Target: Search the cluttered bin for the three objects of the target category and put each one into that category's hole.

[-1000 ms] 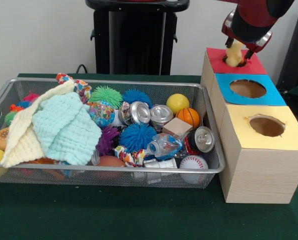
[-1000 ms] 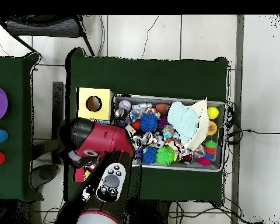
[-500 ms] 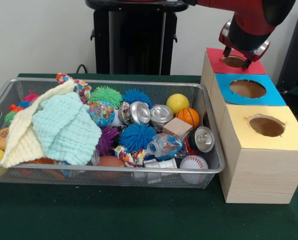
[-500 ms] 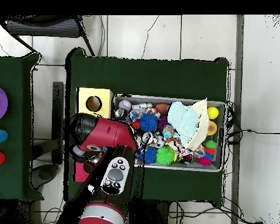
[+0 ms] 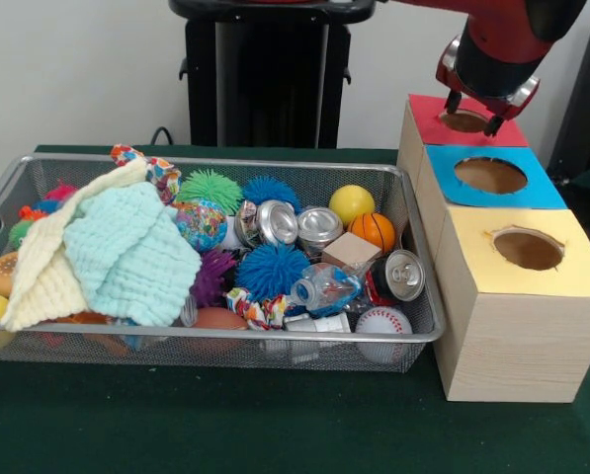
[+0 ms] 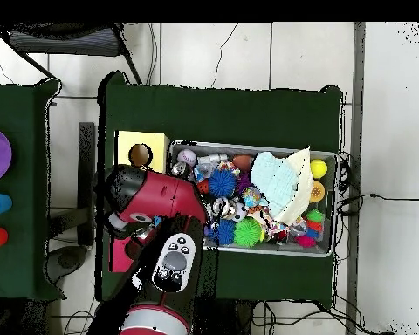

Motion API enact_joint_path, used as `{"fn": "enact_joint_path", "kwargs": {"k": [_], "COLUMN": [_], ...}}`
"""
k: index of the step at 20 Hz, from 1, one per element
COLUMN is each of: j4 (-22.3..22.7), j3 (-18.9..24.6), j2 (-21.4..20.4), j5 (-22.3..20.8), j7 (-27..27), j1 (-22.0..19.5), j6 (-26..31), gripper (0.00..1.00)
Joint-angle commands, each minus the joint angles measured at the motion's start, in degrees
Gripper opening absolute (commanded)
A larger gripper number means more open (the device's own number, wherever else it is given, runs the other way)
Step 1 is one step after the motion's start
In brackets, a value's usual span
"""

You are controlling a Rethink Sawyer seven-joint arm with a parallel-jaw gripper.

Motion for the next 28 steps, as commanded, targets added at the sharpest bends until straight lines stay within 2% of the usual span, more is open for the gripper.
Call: {"fn": "enact_joint_path", "kwargs": {"k": [1,6,8,12,15,22,28], "j4": [-3.4,-7.5,-8.3,-10.4,-11.6,-13.9,-14.5], "j3": [2.9,1.3,0.4,1.3,2.2,4.6,6.2], "j2": [-4.0,-4.6,-3.8,0.2,1.7,2.8,3.2], "j5": [-1.7,-5.3,-6.0,-7.6,-9.4,-13.2,-16.1], "j7": [6.8,6.4,6.2,2.3,0.8,-5.2,-7.3], "j1": [-2.4,-2.8,-2.9,-5.6,-7.5,-12.4,-16.0], "j6": [3.1,8.0,3.9,-13.0,-19.8,-22.8,-23.6], "gripper": [1.0,1.0,1.0,1.0,1.0,1.0,1.0]}}
